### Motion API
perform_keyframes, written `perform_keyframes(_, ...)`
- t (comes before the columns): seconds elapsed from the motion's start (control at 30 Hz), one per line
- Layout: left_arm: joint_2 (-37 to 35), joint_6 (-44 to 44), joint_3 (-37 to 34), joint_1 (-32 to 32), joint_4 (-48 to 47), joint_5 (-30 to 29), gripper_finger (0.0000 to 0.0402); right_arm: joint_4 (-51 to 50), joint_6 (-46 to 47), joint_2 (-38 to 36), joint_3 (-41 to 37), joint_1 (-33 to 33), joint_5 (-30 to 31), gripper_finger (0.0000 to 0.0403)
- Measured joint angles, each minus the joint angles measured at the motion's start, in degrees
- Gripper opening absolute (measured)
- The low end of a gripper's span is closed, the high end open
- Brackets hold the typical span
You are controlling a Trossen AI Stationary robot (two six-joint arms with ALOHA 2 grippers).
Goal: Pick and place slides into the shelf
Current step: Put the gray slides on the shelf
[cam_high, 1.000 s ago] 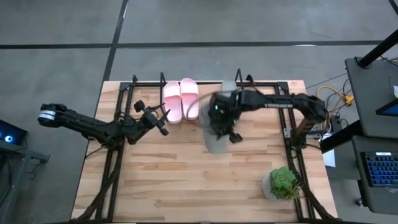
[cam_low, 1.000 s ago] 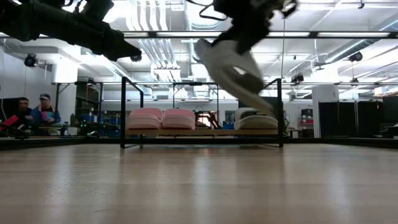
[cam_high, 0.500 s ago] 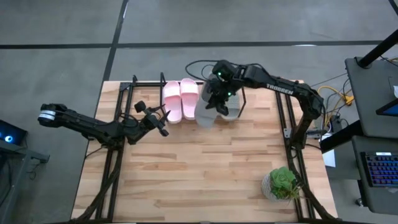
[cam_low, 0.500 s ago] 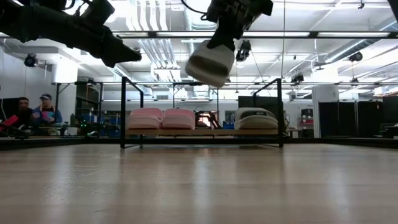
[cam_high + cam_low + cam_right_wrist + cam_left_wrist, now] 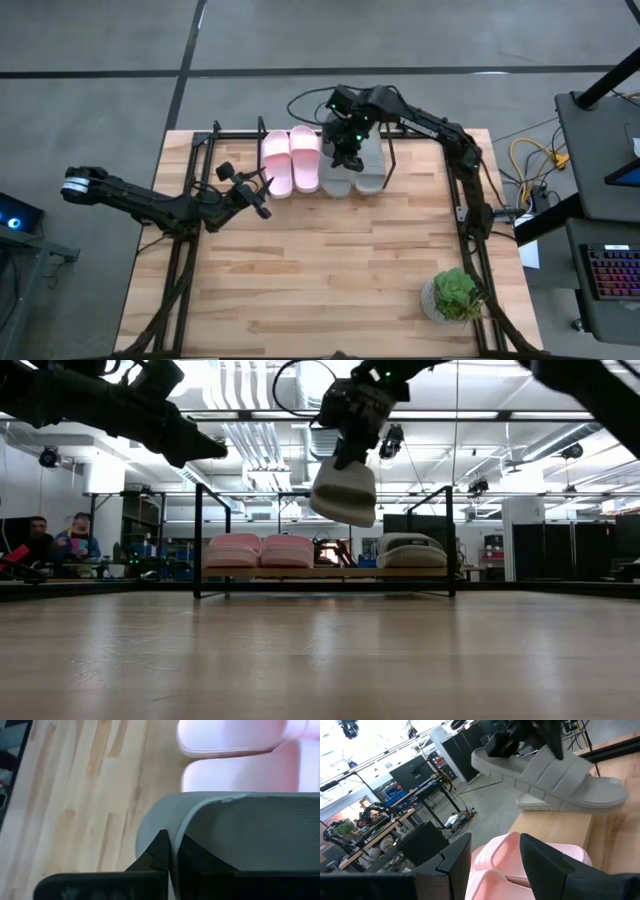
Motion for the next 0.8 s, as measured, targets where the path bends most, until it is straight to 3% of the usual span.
perform_keyframes(0.2, 0.02, -0.02, 0.0, 0.0, -0.1, -0.27, 0.0153, -3.4, -3.73, 5.14, 7.58, -3.88, -0.51, 0.0009)
perform_keyframes(0.8, 0.04, 0.0, 0.0, 0.0, -0.07, -0.29, 0.0153, -5.21, -4.77, 10.81, 7.52, -7.08, -4.52, 0.0009)
